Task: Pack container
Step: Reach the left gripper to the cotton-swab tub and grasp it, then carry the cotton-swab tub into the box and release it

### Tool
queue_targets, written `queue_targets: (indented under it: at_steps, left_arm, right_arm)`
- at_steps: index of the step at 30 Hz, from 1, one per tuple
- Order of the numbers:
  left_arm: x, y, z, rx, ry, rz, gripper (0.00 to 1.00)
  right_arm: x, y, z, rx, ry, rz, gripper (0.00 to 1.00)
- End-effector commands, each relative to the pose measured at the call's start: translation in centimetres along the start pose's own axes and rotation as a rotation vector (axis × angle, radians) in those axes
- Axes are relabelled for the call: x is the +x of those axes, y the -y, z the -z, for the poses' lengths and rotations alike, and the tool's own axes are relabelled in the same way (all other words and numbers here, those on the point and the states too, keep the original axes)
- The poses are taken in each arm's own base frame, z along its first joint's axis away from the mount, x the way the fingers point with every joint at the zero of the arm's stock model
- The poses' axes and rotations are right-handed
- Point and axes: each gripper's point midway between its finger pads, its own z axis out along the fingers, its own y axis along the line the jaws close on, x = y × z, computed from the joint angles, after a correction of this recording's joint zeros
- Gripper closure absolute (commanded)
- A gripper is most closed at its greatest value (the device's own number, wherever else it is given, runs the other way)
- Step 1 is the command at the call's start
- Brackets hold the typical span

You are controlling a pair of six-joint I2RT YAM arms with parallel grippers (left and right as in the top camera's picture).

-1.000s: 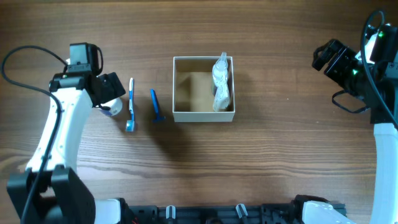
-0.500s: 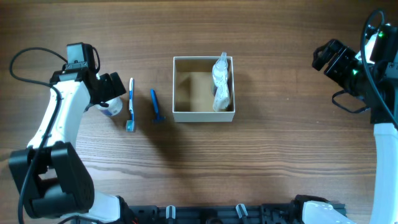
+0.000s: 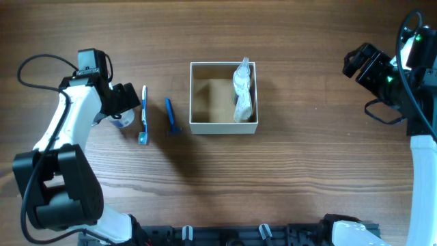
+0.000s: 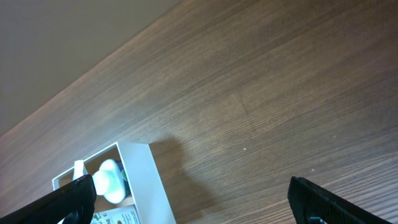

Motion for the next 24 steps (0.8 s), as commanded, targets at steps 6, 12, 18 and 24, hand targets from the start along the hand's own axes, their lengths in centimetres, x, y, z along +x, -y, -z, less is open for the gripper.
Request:
queue_targets:
  at_steps: [6,12,18,24]
  left_arm:
    - [-0.4,0.2,-0.1,0.011,-0.003,-0.012,0.21]
    - [-0.1,0.1,0.4,0.008,-0.013,-0.012,0.27]
    - [-1.7,0.8,5.2,0.050,0.058,-0.012,0.27]
    - [-2.4,9.0,16.6,0.380,0.217,-0.143,0.27]
  right_arm:
    - [-0.1,-0.2,-0.3,-0.009,-0.007,-0.001,0.00]
    - [-0.1,-0.2,-0.3,-0.008,-0.007,-0.001,0.00]
    - [-0.1,-0.2,-0.3,-0.009,-0.007,-0.001,0.00]
    - [-0.1,-0.2,-0.3,-0.009,-0.007,-0.001,0.00]
